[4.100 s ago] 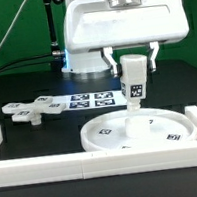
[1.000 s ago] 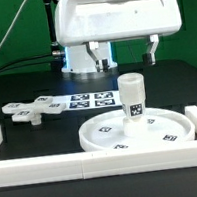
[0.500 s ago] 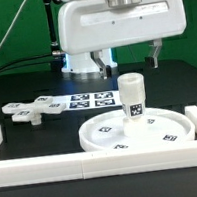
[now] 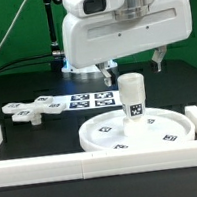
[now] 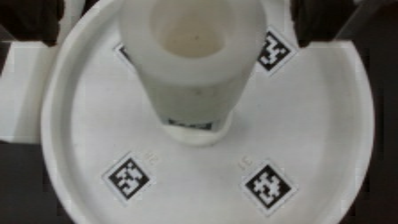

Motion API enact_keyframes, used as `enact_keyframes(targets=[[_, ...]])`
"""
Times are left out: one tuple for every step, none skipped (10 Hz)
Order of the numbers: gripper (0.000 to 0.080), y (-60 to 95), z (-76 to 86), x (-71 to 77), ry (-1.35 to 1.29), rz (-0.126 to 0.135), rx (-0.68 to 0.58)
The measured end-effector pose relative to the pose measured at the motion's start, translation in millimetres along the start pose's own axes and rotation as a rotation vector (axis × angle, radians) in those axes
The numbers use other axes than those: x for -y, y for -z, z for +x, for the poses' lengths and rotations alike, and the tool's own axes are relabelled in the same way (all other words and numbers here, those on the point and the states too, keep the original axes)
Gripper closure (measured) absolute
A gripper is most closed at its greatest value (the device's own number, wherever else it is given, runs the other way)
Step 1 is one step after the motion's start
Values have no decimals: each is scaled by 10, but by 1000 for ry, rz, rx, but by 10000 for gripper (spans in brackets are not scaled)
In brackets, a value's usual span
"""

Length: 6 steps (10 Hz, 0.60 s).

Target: Assemble round table

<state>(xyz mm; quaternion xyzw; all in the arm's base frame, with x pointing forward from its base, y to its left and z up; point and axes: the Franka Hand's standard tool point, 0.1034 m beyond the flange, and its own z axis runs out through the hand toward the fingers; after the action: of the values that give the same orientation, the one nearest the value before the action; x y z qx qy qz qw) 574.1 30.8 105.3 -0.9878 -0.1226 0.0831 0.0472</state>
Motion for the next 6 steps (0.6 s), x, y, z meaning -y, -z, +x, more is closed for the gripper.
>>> enact_keyframes(targets=[[150, -25, 7, -4, 0, 1, 2], [150, -51, 18, -10, -1, 0, -1], [150, -65, 37, -26, 5, -4, -12], [150, -85, 49, -34, 6, -6, -19], [198, -117, 62, -26, 9, -13, -39], [198, -176, 32, -19, 16, -16, -47]])
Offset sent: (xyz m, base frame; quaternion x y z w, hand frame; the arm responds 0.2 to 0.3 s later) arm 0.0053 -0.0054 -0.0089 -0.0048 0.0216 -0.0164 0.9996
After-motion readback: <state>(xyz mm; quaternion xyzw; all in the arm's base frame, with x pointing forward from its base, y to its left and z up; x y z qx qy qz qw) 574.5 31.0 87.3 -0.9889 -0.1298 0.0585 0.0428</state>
